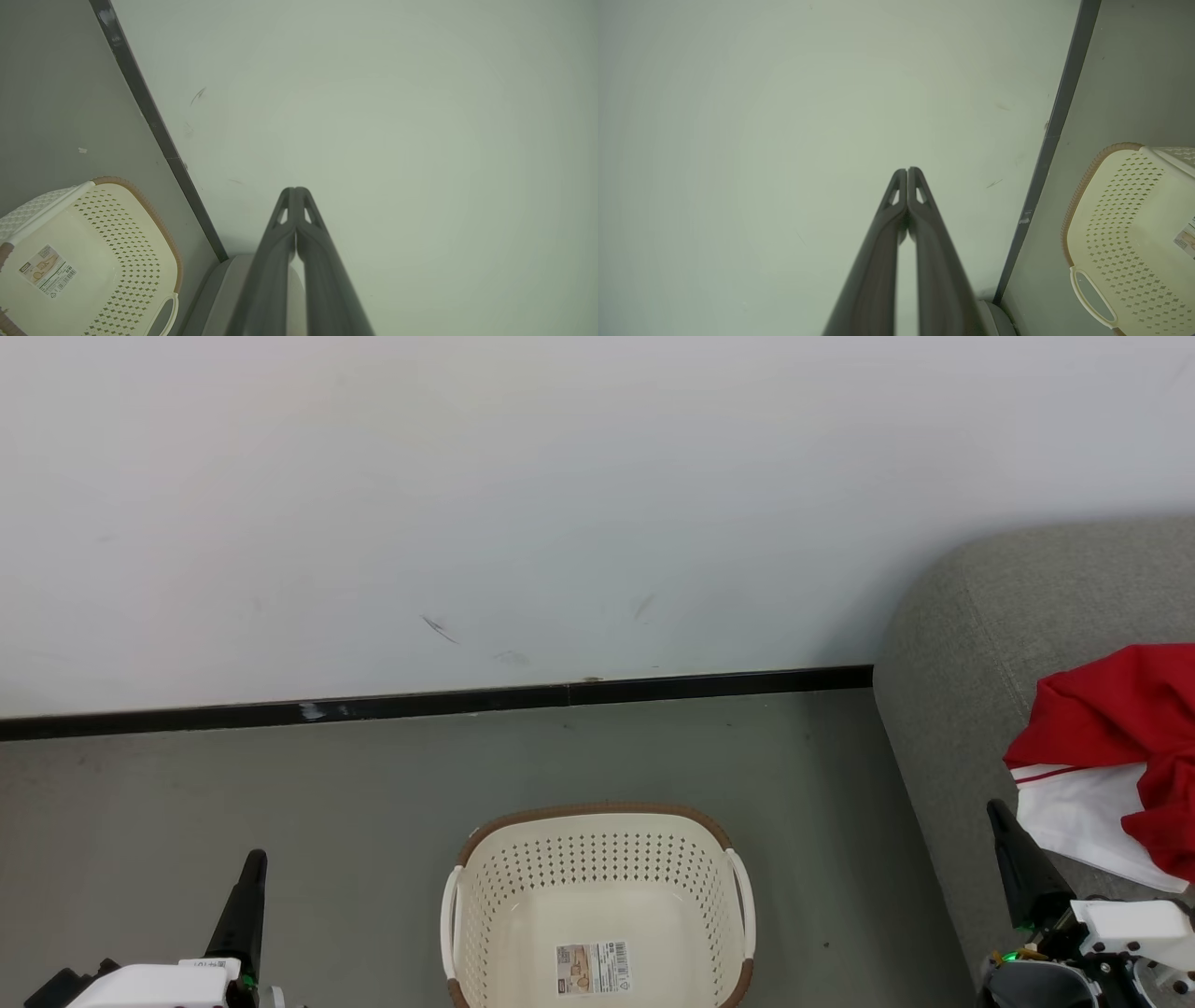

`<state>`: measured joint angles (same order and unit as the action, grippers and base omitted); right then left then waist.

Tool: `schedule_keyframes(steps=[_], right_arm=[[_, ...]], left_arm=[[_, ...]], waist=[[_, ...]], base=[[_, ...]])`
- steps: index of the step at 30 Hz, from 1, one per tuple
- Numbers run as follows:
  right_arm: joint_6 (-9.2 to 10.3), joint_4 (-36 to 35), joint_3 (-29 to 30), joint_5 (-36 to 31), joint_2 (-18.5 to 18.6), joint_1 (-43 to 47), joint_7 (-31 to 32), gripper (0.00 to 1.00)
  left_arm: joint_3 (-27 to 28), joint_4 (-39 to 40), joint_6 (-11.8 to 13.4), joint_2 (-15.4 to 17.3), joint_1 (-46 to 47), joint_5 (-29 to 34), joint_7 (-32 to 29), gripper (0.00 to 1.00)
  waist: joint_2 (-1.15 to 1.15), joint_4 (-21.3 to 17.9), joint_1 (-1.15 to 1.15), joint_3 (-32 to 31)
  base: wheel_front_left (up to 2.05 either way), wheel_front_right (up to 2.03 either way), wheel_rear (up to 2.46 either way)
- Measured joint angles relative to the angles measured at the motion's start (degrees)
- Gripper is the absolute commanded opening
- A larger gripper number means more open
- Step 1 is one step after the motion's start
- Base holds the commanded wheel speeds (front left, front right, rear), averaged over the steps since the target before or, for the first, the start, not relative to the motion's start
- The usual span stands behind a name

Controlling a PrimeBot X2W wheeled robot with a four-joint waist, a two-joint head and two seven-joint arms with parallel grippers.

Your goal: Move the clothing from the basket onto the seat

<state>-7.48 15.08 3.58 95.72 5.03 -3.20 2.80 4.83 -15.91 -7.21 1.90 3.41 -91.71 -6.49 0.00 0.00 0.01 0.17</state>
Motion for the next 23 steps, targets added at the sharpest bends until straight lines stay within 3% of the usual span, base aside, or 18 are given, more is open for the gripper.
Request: schedule_keyframes(steps=[23], right_arm=[[0.0, 0.0, 0.26, -0.07, -0.22, -0.01, 0.22, 0.0]], left_arm=[[0.0, 0.07, 0.0, 0.0, 0.0, 0.0, 0.0, 0.0]], waist=[[0.0, 0.0, 0.0, 0.0]], base=[[0.0, 0.0, 0.0]])
